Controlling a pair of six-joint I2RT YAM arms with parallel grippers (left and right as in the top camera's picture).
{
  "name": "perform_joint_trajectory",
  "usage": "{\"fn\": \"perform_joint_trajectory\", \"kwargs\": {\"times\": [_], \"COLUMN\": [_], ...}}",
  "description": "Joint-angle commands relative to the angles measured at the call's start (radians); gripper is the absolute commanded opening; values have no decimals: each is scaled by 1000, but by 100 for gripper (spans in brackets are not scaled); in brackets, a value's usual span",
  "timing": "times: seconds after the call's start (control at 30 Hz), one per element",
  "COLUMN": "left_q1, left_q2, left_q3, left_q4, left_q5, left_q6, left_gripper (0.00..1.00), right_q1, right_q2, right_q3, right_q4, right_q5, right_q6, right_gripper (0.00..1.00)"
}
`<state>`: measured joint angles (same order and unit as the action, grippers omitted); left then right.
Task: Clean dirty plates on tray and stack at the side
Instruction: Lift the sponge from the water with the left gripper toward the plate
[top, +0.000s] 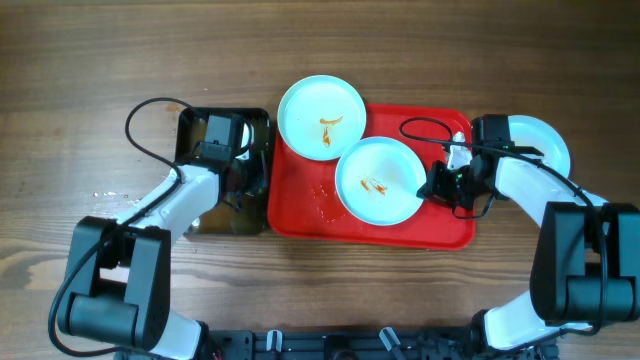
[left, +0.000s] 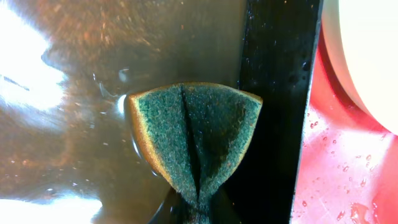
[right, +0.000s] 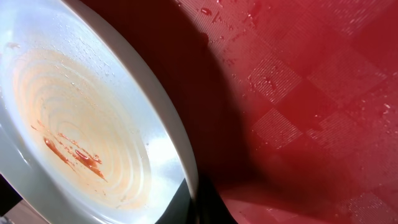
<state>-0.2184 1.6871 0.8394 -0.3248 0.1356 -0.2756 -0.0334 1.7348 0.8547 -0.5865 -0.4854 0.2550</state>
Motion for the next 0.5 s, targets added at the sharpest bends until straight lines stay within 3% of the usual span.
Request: {"fn": "perform_joint_trajectory", "kwargs": {"times": [0.0, 0.47], "left_q1": [-4, 14], "left_q2": [7, -299], "left_q3": [-7, -7], "left_q4": [18, 30], "left_q5": [27, -139], "left_q6": [10, 6], "left_gripper": [4, 4], "right_q1": [3, 3], "right_q2": [18, 18], "right_q3": [1, 1], "right_q4": [2, 5], "right_q5": [43, 44], "right_q6": [-19, -20], "right_gripper": [4, 4]}}
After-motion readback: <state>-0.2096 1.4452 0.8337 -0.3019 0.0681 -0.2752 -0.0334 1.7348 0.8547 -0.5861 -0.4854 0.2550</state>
